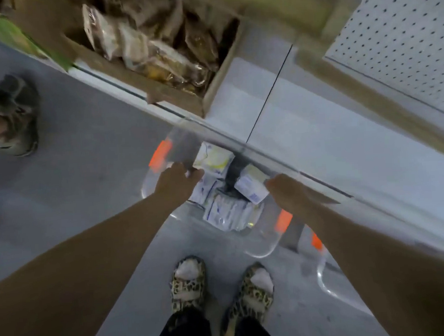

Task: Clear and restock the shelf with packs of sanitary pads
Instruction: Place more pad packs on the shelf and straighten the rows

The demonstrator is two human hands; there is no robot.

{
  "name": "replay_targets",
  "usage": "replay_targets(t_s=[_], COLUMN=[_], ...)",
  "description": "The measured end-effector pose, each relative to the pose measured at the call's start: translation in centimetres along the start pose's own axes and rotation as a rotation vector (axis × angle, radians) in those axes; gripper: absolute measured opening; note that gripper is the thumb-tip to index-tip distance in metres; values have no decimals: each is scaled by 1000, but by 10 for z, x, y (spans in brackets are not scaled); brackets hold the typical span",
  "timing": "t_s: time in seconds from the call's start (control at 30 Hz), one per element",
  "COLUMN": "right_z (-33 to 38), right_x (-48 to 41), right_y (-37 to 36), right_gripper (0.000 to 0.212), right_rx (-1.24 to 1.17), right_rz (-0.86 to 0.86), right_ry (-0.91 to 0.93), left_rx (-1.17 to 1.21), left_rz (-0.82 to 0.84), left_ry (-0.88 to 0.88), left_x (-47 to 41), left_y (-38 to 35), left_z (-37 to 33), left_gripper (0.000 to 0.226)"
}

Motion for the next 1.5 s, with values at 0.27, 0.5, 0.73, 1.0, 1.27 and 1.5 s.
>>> replay_targets(t_s=[0.27,0.5,0.73,1.0,1.27,1.5], right_z=[-28,-51,-42,-45,-38,-7], right_x=[-93,-115,-115,-88,-5,90], right_y=[-18,-55,-54,-47,-39,-29], right_gripper=[22,104,96,72,45,84], right_rx=[-202,-333,-446,-714,-781,-1015], right_rz=[-167,-77,-45,-4,101,149], right_ry=[-53,-130,-74,-64,-62,68], left_rx=[187,257,249,615,968,1179], left_rz=[-89,-45,96,89,222,188], left_ry=[-5,-47,-70,-13,-24,-25], left_x=[-103,-143,-153,-127,-25,82], left_y=[-34,-60,-76,-68,-55,-32], left_z=[19,22,5,28,28,13], left_gripper=[70,44,63,101,78,38])
Point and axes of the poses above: each hand's wrist, its own x-axis away from the middle knuckle, its own y-axis out of the back of the hand, z = x × y, the point moved 10 cm from there along -x, towards the middle knuckle, and after that the axes turned 10 degrees about z, right-handed, at the moved point
